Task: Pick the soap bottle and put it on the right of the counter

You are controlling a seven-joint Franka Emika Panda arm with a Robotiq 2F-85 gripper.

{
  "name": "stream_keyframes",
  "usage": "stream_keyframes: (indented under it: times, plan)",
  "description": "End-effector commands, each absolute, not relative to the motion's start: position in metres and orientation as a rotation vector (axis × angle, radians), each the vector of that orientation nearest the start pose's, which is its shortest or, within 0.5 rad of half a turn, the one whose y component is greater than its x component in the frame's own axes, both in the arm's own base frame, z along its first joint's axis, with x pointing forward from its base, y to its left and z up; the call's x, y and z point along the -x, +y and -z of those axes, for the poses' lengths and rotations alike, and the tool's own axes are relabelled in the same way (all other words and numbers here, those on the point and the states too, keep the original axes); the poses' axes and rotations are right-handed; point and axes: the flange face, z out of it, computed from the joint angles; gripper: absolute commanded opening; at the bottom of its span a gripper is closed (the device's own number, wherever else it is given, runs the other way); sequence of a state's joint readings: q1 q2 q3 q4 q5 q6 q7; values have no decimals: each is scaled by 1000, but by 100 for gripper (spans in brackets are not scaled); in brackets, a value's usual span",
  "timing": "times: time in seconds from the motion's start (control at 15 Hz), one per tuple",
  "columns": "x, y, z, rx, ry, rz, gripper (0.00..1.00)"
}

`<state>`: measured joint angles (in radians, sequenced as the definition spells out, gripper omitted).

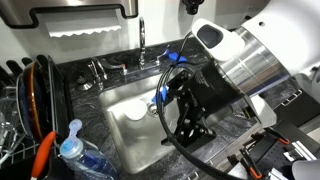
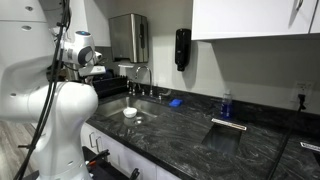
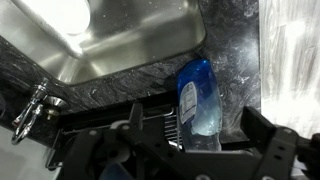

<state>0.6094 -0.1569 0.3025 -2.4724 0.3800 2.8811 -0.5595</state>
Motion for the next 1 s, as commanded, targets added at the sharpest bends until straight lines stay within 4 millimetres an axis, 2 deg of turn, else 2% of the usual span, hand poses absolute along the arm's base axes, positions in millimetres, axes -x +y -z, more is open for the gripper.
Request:
stream_keyframes:
  times: [0.0, 0.2, 0.53, 0.93]
  plan:
    - [-312, 403, -397, 2344, -1472, 772, 100]
    - [-310, 413, -390, 2342, -1420, 813, 100]
    - [-317, 428, -386, 2322, -1360, 865, 100]
    - [-313, 460, -382, 2266, -1363, 855, 100]
